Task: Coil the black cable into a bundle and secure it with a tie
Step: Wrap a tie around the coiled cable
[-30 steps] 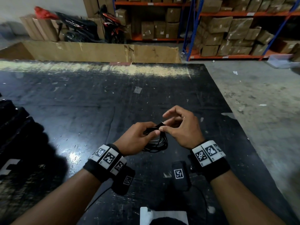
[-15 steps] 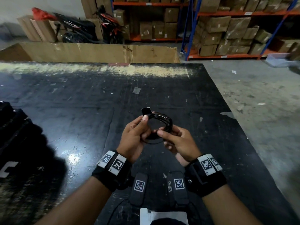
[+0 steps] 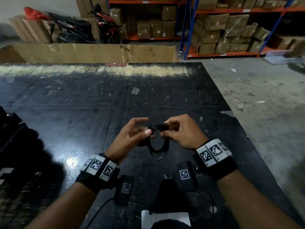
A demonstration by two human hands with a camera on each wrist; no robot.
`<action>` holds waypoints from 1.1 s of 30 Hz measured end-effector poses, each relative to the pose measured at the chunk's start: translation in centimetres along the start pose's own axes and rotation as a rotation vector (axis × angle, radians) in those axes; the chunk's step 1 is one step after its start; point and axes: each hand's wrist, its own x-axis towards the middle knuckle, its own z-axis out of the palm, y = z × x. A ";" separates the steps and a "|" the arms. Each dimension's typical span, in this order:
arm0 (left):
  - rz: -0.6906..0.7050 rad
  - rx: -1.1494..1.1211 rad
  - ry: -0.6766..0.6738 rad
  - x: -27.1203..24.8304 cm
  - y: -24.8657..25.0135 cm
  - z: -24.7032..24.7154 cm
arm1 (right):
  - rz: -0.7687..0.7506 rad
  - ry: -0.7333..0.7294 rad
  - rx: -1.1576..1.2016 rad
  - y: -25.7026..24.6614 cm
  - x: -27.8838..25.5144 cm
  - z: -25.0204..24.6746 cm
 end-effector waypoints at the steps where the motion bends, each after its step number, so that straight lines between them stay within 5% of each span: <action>1: -0.002 0.114 -0.051 0.2 0.6 -0.1 | -0.005 -0.050 -0.076 -0.4 0.1 -0.1; 5: -0.051 0.415 -0.268 1.5 1.6 0.5 | -0.051 -0.189 -0.266 -1.6 0.5 0.1; 8: -0.048 0.518 -0.223 1.9 1.7 0.7 | -0.005 -0.171 -0.139 -0.9 0.7 0.6; 14: 0.030 0.364 -0.021 2.7 0.0 1.4 | 0.015 -0.082 0.040 0.7 -1.0 3.2; 18: 0.028 0.080 0.080 3.0 -0.4 2.1 | 0.092 0.113 0.266 2.2 -1.7 3.8; 23: -0.192 -0.155 0.004 2.6 0.0 2.4 | 0.137 0.062 0.504 2.7 -1.9 2.6; 33: -0.332 -0.375 -0.185 2.6 0.2 1.8 | -0.055 -0.005 0.196 3.4 -1.0 0.5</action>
